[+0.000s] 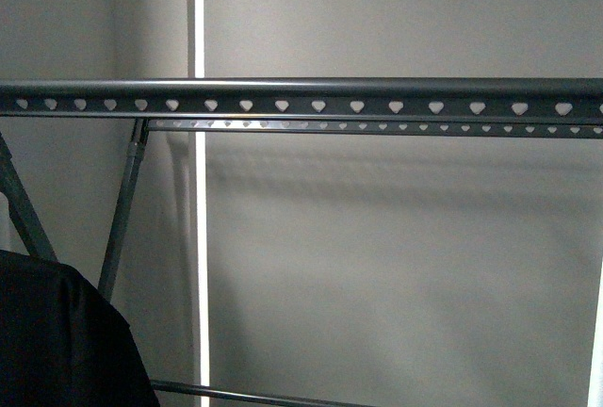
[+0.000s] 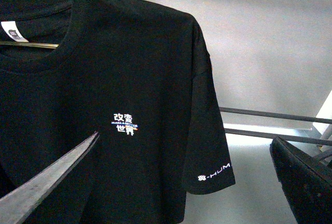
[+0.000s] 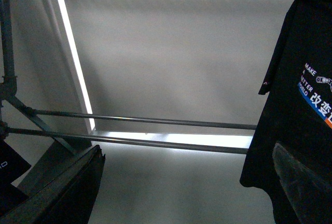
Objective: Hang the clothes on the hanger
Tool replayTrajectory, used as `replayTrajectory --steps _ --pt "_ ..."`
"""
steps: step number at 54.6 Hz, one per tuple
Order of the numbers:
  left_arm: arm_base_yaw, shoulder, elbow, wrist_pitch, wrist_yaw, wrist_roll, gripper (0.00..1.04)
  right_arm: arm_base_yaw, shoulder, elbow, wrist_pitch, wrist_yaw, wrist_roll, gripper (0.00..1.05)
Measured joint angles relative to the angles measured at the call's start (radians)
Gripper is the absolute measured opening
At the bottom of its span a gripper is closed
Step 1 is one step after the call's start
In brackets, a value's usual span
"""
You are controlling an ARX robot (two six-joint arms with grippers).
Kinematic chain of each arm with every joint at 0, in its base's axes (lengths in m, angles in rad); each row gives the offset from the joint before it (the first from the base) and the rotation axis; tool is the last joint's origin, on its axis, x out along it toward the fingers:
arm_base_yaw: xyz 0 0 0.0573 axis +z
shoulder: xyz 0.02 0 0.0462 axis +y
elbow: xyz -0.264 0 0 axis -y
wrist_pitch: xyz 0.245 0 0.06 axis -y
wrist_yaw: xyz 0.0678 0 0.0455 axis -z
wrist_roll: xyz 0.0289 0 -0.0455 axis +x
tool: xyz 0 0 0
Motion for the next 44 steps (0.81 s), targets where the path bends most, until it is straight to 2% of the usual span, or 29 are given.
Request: replayTrajectory --steps 15,17,20,24,31,34,39,44 --pt "0.0 0.0 0.0 0.0 0.0 0.0 0.98 0.0 0.0 0.0 0.0 0.0 0.0 0.97" --pt "0.033 0.027 0.008 -0.021 0.111 0.007 0.98 0.0 0.0 0.0 0.0 0.0 0.0 0.97" --pt "0.062 0.125 0.028 -0.008 0.206 -0.015 0.98 0.0 0.0 0.0 0.0 0.0 0.0 0.97" --pt "0.071 0.335 0.101 0.053 0.131 -0.101 0.98 0.0 0.0 0.0 0.0 -0.001 0.0 0.97" --pt "0.079 0.68 0.319 0.099 -0.026 -0.365 0.98 0.0 0.0 0.0 0.0 0.001 0.0 0.97" --pt "0.064 0.783 0.391 0.137 -0.066 -0.457 0.98 0.0 0.0 0.0 0.0 0.0 0.0 0.97" --pt "0.058 0.915 0.489 0.196 -0.077 -0.562 0.98 0.0 0.0 0.0 0.0 0.0 0.0 0.97" --pt "0.054 1.03 0.58 0.202 -0.125 -0.668 0.98 0.0 0.0 0.0 0.0 0.0 0.0 0.97"
